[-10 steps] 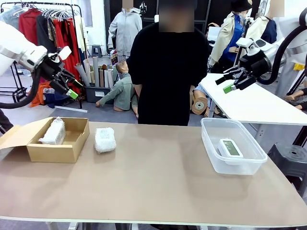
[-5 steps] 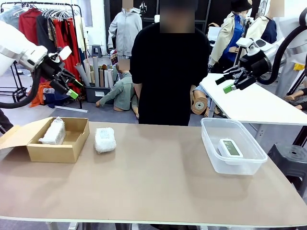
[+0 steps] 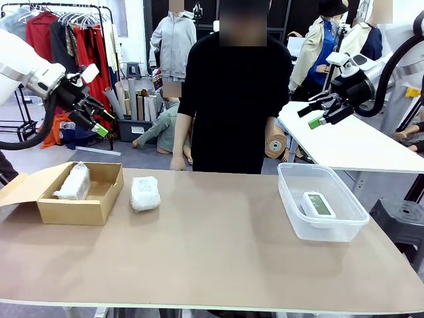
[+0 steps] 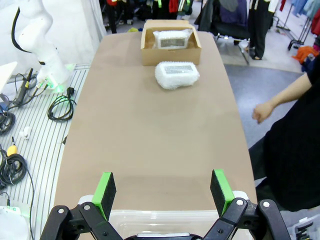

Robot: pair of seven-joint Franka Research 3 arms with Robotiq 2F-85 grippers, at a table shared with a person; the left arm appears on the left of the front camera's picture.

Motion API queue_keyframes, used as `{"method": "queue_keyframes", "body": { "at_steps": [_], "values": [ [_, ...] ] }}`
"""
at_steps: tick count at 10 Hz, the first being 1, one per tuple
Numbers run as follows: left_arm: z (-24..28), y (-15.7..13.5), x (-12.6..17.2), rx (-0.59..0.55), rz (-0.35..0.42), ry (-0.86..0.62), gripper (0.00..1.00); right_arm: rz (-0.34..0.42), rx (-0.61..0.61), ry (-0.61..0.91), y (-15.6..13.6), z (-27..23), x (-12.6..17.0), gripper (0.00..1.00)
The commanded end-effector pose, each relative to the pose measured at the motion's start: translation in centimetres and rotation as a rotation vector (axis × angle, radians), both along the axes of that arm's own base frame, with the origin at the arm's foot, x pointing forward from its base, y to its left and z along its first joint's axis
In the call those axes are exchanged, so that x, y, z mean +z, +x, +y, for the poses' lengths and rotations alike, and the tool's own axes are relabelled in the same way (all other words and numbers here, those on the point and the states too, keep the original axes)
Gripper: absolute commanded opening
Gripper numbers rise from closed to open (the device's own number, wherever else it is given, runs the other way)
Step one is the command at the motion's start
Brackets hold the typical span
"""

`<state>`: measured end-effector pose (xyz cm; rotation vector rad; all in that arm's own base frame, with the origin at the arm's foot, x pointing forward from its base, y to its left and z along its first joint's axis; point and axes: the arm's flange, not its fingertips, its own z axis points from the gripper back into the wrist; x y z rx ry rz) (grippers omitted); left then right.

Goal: Separate and place wrapped and unwrapped clocks.
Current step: Pick up the Digital clock indicated by the person.

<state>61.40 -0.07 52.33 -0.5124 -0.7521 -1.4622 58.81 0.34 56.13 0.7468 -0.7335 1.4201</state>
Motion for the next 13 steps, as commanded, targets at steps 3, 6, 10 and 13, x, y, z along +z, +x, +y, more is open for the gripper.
{"method": "queue_keyframes", "body": {
  "at_steps": [3,6,10,13],
  "values": [
    [0.03,-0.16,-0.02,0.000,-0.001,0.000,1.00,-0.003,0.000,0.008,-0.07,0.13,0.16,1.00],
    [0.03,-0.16,-0.02,0.000,-0.001,0.000,1.00,-0.003,0.000,0.008,-0.07,0.13,0.16,1.00],
    [0.03,-0.16,-0.02,0.000,-0.001,0.000,1.00,-0.003,0.000,0.008,-0.07,0.13,0.16,1.00],
    [0.03,-0.16,-0.02,0.000,-0.001,0.000,1.00,-0.003,0.000,0.008,-0.07,0.13,0.16,1.00]
  ]
}}
